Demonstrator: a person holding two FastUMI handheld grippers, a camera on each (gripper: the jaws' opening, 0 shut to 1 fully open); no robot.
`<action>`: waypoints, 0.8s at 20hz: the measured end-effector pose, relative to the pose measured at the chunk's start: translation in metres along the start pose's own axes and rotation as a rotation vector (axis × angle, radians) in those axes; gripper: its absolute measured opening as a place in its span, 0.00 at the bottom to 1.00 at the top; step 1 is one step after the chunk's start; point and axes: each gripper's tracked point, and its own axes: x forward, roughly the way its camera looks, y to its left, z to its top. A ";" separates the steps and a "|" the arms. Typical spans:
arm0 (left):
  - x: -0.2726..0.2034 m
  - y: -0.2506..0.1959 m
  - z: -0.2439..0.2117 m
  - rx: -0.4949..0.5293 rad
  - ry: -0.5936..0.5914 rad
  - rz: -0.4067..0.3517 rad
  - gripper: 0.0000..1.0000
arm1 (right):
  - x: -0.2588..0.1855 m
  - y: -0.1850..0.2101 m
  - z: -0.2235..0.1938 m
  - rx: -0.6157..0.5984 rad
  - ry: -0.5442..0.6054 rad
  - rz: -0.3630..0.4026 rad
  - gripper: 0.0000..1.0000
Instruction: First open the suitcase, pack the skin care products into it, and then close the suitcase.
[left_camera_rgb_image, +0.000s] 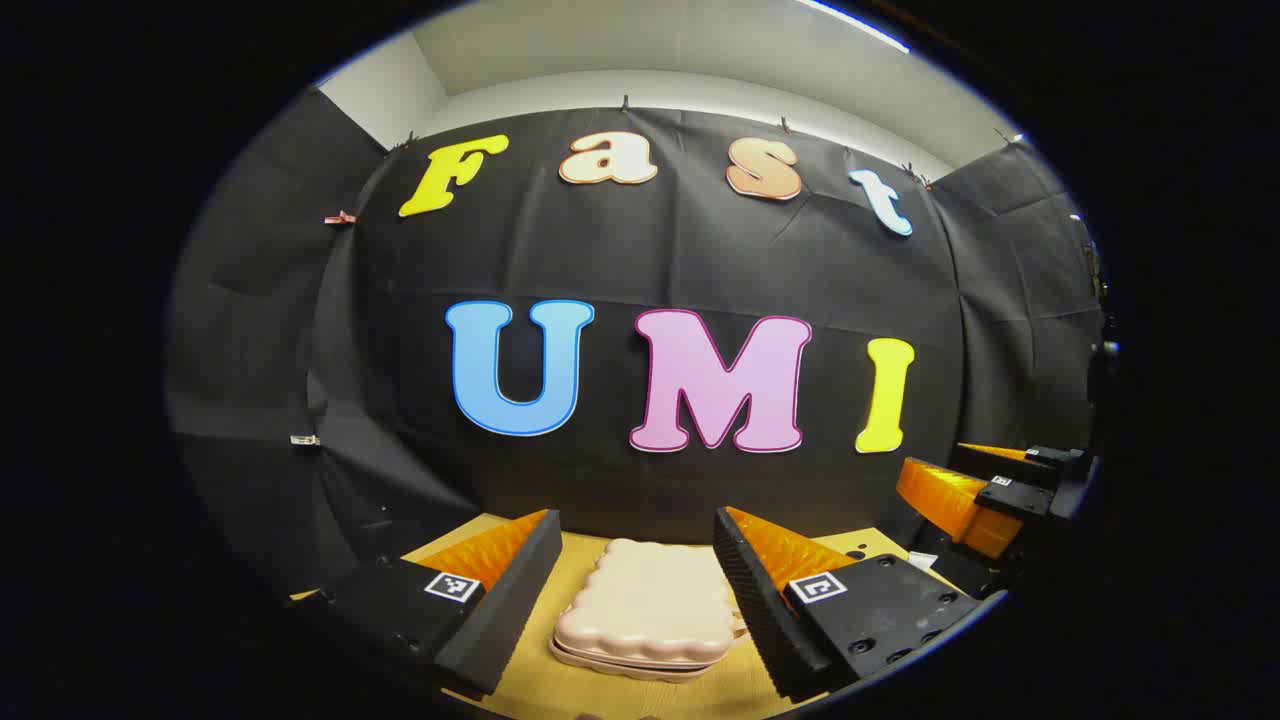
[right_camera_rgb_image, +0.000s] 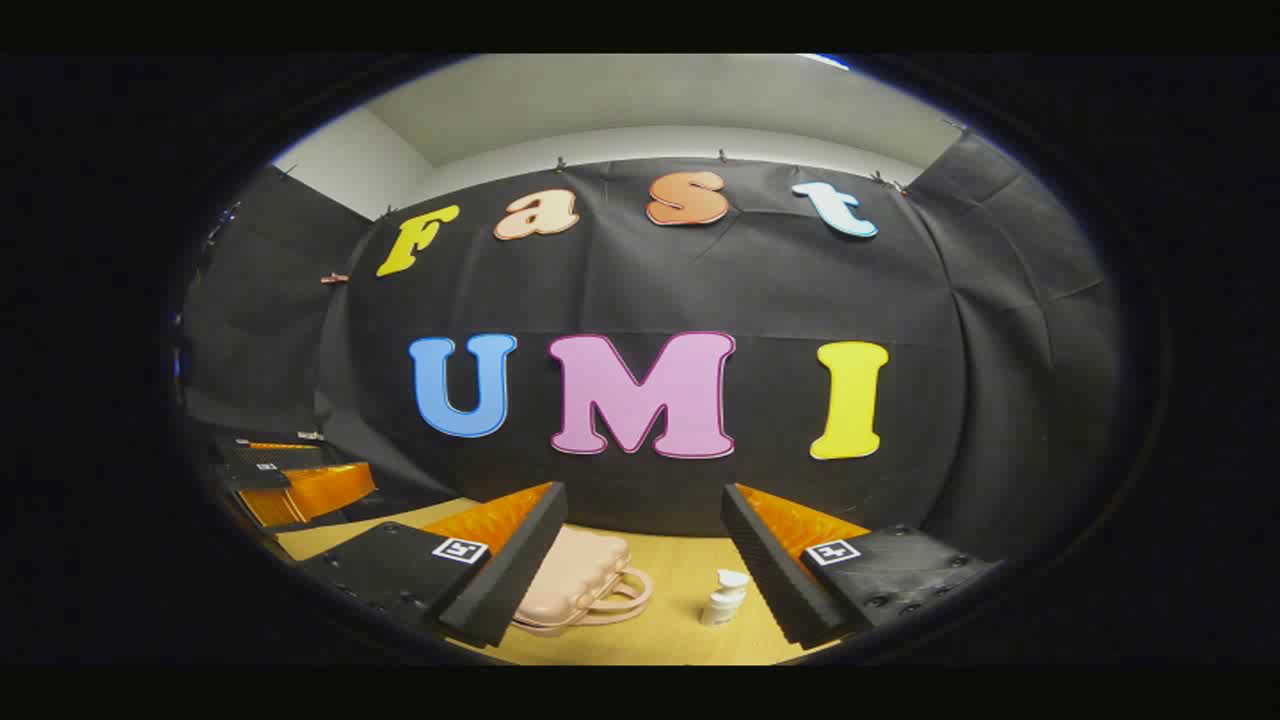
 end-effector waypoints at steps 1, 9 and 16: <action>0.001 -0.002 -0.003 0.008 0.011 -0.006 0.96 | 0.000 -0.001 0.000 0.000 -0.001 -0.002 0.99; -0.002 -0.011 -0.003 0.018 0.001 -0.025 0.96 | -0.003 -0.009 -0.003 0.001 0.001 -0.021 0.99; -0.003 -0.012 -0.011 0.008 0.022 -0.027 0.96 | -0.006 -0.011 -0.004 0.006 0.001 -0.033 0.99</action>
